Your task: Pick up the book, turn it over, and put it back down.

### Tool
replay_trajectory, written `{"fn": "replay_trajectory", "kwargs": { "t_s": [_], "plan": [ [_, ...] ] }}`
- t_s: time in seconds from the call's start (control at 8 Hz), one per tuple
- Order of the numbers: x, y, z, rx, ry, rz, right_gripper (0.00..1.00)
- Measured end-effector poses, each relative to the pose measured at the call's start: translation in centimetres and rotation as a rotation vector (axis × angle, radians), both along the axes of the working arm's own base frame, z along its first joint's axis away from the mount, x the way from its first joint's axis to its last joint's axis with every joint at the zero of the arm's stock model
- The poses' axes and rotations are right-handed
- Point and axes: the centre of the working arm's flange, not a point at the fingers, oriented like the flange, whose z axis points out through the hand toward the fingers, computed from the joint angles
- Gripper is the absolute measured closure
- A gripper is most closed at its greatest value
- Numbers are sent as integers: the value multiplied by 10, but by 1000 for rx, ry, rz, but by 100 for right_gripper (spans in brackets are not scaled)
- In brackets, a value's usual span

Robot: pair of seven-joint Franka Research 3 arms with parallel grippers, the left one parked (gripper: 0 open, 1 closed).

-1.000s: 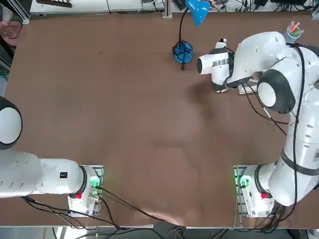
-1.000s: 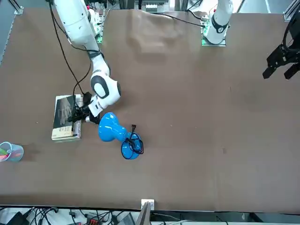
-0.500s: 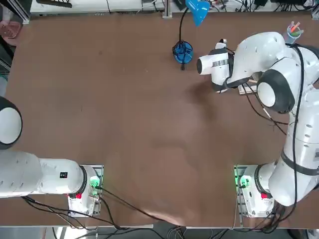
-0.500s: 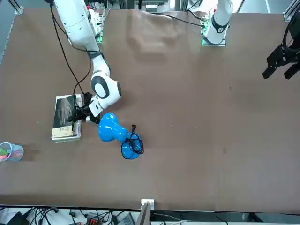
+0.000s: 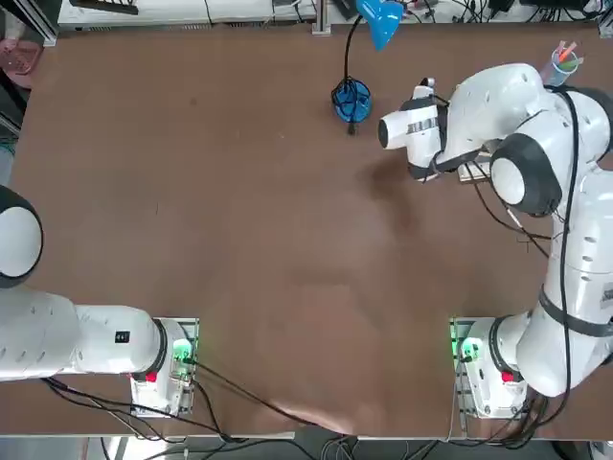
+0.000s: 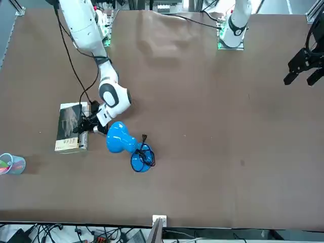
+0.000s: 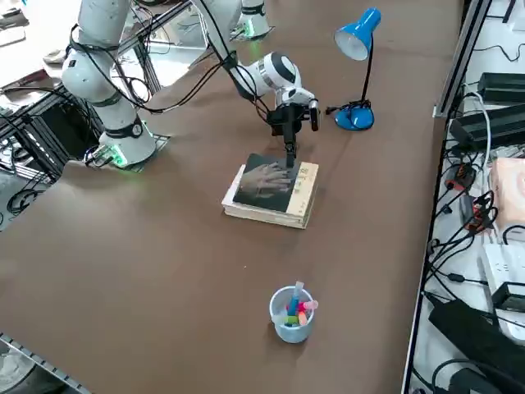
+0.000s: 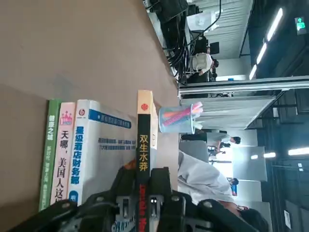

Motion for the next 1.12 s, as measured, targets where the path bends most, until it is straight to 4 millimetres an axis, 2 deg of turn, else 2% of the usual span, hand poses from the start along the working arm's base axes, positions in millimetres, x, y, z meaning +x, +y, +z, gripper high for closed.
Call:
{"fn": "replay_trajectory", "kwargs": {
  "t_s": [0.38, 0.62, 0.88, 1.0, 1.12],
  "plan": [
    [-1, -1, -5, -7, 2, 3, 86],
    [-1, -2, -5, -10, 1, 1, 48],
    [-1, -2, -4, -15, -8, -2, 7],
    [0, -2, -3, -9, -29, -8, 0],
    [0, -2, -2, 0, -49, -13, 0]
  ]
}}
